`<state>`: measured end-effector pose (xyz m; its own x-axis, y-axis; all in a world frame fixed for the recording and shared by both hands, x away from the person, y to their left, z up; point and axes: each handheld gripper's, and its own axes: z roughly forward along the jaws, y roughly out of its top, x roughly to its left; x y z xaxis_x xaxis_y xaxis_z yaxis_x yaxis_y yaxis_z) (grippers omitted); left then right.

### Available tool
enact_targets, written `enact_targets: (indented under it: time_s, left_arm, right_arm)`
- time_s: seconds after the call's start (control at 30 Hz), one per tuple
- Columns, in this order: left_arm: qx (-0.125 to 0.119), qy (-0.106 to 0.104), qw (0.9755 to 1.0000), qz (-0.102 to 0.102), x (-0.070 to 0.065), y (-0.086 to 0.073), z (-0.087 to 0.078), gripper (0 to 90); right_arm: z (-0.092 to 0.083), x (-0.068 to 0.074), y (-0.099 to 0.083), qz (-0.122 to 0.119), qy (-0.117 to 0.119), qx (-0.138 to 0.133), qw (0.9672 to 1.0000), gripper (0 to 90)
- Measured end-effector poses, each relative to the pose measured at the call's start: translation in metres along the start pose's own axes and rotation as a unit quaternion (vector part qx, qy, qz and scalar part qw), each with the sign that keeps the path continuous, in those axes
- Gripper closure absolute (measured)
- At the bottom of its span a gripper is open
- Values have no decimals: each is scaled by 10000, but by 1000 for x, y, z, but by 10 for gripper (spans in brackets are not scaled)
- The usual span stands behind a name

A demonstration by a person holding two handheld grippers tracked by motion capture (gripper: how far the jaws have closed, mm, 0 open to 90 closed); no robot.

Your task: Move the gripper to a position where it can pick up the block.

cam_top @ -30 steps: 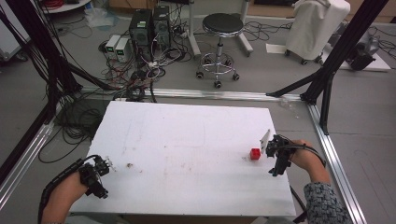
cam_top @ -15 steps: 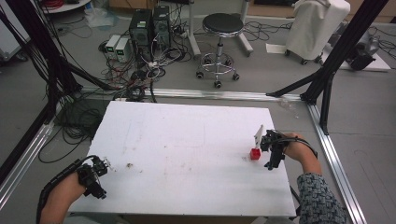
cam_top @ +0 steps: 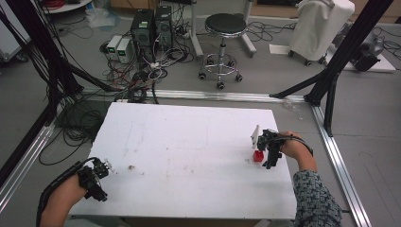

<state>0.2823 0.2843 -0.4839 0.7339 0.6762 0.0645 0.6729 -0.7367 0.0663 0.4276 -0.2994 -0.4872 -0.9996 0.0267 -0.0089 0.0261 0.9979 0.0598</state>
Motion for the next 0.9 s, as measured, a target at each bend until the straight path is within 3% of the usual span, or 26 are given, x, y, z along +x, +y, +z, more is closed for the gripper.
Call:
enact_targets:
  time_s: [0.63,0.9]
  left_arm:
    - [57,-10,10000,42,0,1,1,215]
    - [21,-6,10000,44,0,1,2,215]
  right_arm:
    - [30,-15,2,126,312,-52,9994,12]
    - [30,-13,1,155,240,-112,9995,12]
